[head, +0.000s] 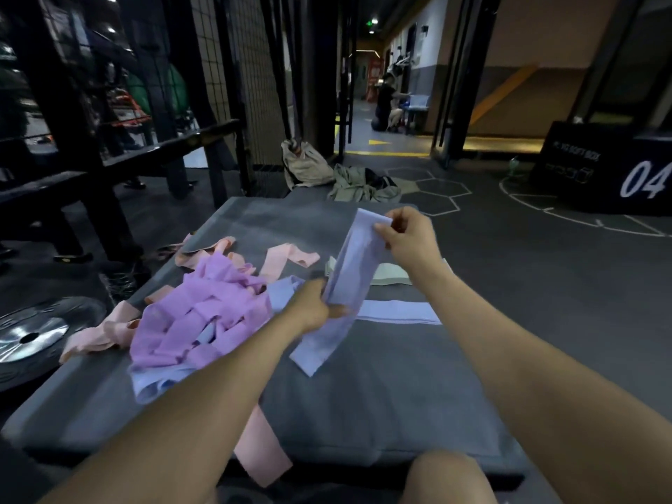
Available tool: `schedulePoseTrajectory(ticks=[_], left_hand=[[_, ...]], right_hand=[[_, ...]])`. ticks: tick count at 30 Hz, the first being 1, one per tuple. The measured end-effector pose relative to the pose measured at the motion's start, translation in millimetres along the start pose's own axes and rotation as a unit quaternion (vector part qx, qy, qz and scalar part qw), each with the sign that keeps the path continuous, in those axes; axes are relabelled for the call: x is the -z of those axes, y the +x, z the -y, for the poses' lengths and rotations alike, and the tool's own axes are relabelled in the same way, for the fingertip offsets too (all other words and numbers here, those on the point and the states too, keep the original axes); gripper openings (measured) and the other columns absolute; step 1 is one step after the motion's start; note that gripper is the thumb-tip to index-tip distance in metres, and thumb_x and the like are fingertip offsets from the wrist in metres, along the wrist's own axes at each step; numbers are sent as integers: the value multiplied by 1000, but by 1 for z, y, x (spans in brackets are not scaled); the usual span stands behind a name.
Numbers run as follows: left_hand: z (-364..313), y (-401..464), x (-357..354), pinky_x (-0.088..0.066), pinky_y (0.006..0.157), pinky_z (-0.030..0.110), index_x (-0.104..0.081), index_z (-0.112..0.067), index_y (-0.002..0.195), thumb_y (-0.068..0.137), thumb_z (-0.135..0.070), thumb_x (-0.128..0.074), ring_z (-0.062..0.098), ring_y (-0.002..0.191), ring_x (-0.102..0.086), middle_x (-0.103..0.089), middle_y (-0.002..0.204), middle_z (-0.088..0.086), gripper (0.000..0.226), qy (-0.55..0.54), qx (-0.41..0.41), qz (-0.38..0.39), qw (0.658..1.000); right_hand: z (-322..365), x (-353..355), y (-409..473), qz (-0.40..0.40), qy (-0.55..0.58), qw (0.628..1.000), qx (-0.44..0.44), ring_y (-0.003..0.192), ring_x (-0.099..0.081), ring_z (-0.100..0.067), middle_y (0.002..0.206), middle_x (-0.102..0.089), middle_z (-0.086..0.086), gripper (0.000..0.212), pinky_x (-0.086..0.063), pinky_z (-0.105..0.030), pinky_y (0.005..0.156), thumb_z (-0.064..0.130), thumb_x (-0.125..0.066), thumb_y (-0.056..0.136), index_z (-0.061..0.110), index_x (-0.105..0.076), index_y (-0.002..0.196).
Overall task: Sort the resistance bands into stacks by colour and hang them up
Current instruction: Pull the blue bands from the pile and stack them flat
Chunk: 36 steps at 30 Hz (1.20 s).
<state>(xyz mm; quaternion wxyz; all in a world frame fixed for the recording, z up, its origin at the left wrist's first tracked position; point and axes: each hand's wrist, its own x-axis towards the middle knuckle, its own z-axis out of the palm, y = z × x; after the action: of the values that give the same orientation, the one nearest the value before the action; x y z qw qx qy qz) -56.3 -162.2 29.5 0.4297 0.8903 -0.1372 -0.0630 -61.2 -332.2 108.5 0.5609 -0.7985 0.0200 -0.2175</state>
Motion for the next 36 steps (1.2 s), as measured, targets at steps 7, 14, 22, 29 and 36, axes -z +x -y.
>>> schedulePoseTrajectory(ticks=[7,14,22,29,36], left_hand=[[-4,25,-1,-32,68,27,-49,-19,72,95,-15,-51,16,75,-42,-53,80,4,23,-6,-11,3,1000],[-25,36,-15,-33,66,24,-46,-23,69,92,-38,-53,11,69,-41,-45,68,-9,28,19,-52,75,996],[1,43,-9,-44,69,24,-63,-17,95,72,-25,-78,15,81,-53,-60,88,-3,29,154,32,166,974],[16,60,-12,-55,74,28,-60,-12,104,91,-9,-59,17,86,-60,-62,105,7,14,-217,157,-1,963],[25,86,-32,-56,54,19,-60,-8,78,90,-22,-62,11,51,-63,-61,80,4,19,-245,185,-149,940]], right_hand=[[-60,48,3,-46,8,992,-119,68,-40,-21,68,-47,-5,9,-37,-34,64,1,-51,84,4,-59,84],[-89,68,12,-92,84,972,-200,74,-54,-23,72,-54,-8,20,-55,-33,73,6,-55,90,9,-51,70],[-125,99,11,-224,76,932,-273,67,-56,-26,68,-55,-8,15,-56,-40,73,-1,-51,80,9,-53,70],[-151,103,8,-203,54,928,-309,73,-60,-29,84,-61,-15,22,-53,-35,70,-6,-49,80,8,-62,90],[-162,103,16,-199,56,921,-329,50,-52,-18,65,-55,-10,9,-53,-33,66,4,-54,84,6,-57,76]])
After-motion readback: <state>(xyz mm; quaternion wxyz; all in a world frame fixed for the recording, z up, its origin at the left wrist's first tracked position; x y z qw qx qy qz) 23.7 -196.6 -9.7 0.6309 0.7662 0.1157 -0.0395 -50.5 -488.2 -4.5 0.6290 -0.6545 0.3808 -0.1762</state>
